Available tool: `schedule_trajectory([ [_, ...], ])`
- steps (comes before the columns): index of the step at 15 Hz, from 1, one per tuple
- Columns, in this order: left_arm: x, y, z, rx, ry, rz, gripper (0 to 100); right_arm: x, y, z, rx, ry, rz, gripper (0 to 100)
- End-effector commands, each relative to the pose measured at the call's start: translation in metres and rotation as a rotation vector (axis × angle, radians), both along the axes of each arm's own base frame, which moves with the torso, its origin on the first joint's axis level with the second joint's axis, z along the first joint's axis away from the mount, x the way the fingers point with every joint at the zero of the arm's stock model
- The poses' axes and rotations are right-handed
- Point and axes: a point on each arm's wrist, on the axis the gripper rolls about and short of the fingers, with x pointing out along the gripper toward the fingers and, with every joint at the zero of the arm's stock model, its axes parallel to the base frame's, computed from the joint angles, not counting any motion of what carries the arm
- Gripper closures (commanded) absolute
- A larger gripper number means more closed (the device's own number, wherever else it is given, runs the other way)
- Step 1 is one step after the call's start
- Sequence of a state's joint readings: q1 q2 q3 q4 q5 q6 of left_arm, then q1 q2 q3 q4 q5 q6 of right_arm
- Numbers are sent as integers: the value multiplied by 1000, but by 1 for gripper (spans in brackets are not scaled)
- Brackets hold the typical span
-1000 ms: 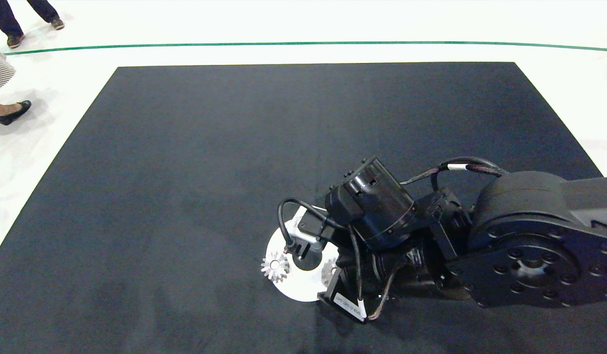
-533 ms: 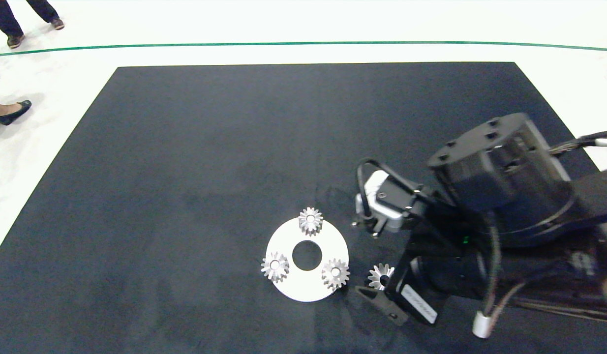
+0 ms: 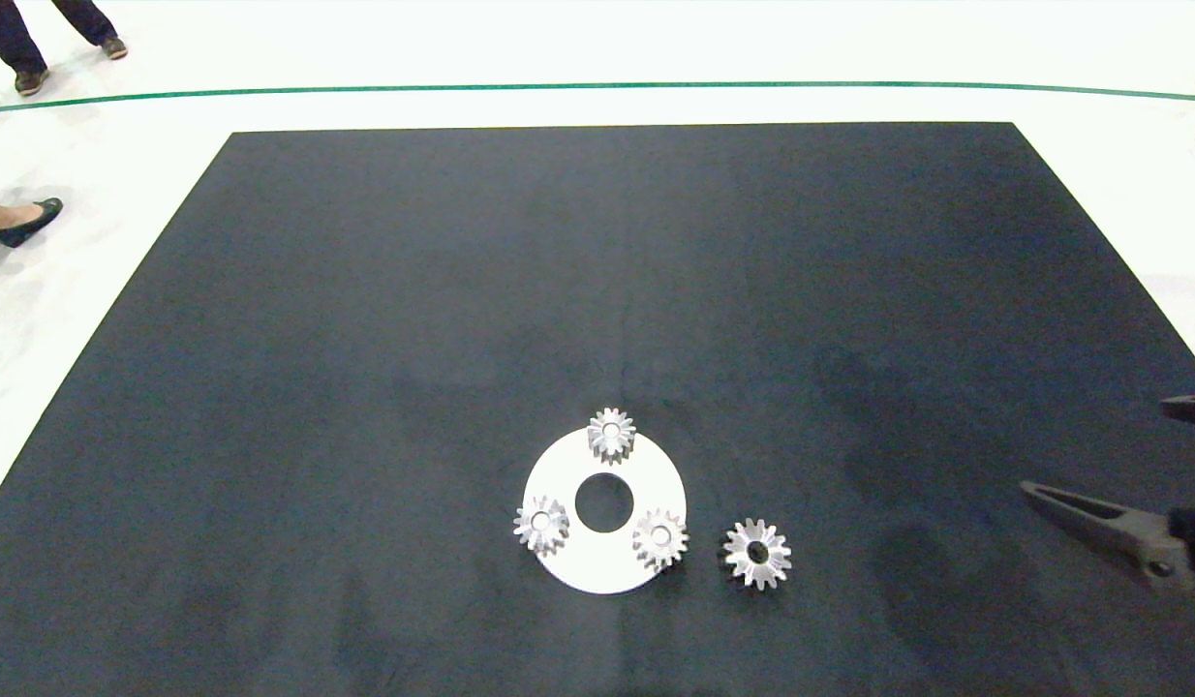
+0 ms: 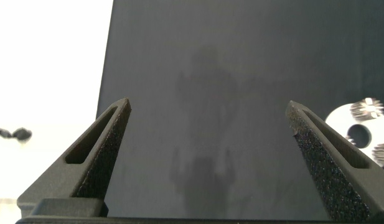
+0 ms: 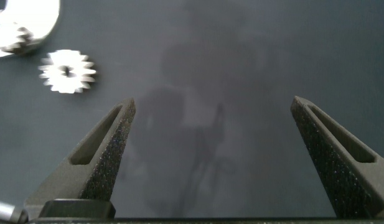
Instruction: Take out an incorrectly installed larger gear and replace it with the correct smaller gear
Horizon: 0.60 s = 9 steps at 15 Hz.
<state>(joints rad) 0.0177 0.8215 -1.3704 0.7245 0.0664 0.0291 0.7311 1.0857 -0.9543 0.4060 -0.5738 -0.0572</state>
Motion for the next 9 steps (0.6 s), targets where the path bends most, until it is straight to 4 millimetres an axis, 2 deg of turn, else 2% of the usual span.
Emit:
schedule_trajectory([
  [1, -56, 0, -5, 34, -156, -26, 0, -69, -72, -15, 92, -185, -261, 0],
  [3, -84, -1, -21, 34, -211, -23, 0, -104, -92, -31, 76, -276, -347, 0],
  [5, -119, -1, -42, 46, -296, -8, 0, -136, -102, -47, 83, -374, -427, 0],
  [9, -159, -13, -72, 75, -409, 67, 0, -181, -111, -55, 134, -559, -487, 0],
])
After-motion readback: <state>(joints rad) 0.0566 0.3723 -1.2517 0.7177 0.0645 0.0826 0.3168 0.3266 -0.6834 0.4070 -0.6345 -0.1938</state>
